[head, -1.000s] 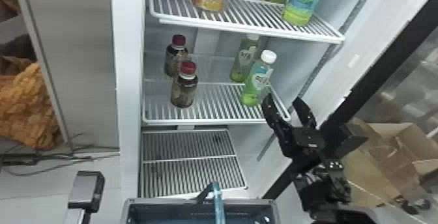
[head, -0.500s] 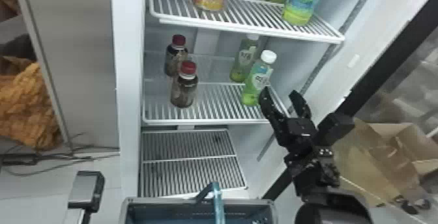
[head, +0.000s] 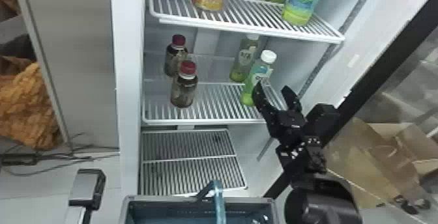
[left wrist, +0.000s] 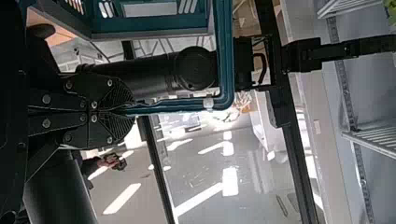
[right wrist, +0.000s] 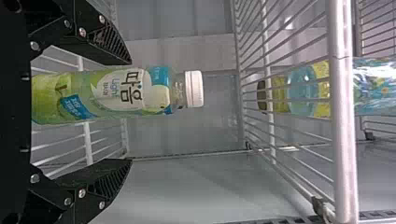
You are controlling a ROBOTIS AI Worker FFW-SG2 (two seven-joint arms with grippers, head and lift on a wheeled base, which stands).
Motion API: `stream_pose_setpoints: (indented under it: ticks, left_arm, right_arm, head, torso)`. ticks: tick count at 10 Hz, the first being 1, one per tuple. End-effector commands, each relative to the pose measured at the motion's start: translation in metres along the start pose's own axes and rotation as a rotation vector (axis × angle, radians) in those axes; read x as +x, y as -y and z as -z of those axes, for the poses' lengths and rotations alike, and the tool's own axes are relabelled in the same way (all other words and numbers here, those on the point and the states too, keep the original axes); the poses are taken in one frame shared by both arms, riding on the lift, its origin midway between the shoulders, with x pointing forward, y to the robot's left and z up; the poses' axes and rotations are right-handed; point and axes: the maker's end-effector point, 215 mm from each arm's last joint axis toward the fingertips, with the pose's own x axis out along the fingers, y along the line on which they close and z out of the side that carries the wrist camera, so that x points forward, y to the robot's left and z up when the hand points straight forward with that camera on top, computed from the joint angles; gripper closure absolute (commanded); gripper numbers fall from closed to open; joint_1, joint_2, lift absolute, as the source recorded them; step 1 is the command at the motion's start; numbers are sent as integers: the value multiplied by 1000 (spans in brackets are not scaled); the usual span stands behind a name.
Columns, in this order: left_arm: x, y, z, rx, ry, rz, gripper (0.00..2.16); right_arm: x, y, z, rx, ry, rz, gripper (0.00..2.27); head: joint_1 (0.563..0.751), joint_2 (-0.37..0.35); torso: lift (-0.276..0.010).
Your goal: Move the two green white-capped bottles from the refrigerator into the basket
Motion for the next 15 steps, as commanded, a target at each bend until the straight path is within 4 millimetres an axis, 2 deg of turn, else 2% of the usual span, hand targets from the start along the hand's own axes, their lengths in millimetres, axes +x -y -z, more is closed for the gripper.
stream_pose_setpoints:
  ticks: [1, 6, 8, 10, 11, 12, 15]
  left_arm:
    - [0, 0, -1, 2, 1, 1, 1134]
    - [3, 4, 0, 9, -11, 8, 1134]
    - [3, 4, -1, 9, -9, 10, 1134]
    - [3, 5, -3, 12, -6, 10, 1134]
    - [3, 4, -2, 10, -6, 10, 1134]
    - [3, 5, -3, 12, -6, 10, 1134]
    - [3, 4, -2, 8, -2, 10, 1134]
  right_arm:
    - [5, 1, 6, 5, -5, 2, 325]
    - [32, 1, 14, 19, -19, -4, 325]
    - [46, -8, 13, 25, -10, -24, 325]
    - [65, -26, 6, 38, 18, -64, 341]
    - [69, -30, 1, 38, 29, -71, 460]
    - [69, -30, 0, 43, 27, -71, 687]
    - [65, -27, -3, 45, 46, -64, 894]
  head:
    - [695, -350]
    - [695, -350]
    - [695, -350]
    - [695, -350]
    - [695, -350]
    - [695, -350]
    - [695, -350]
  torso:
    - [-263]
    - [-263]
    - [-263]
    - [-263]
    - [-263]
    - [-263]
    - [-263]
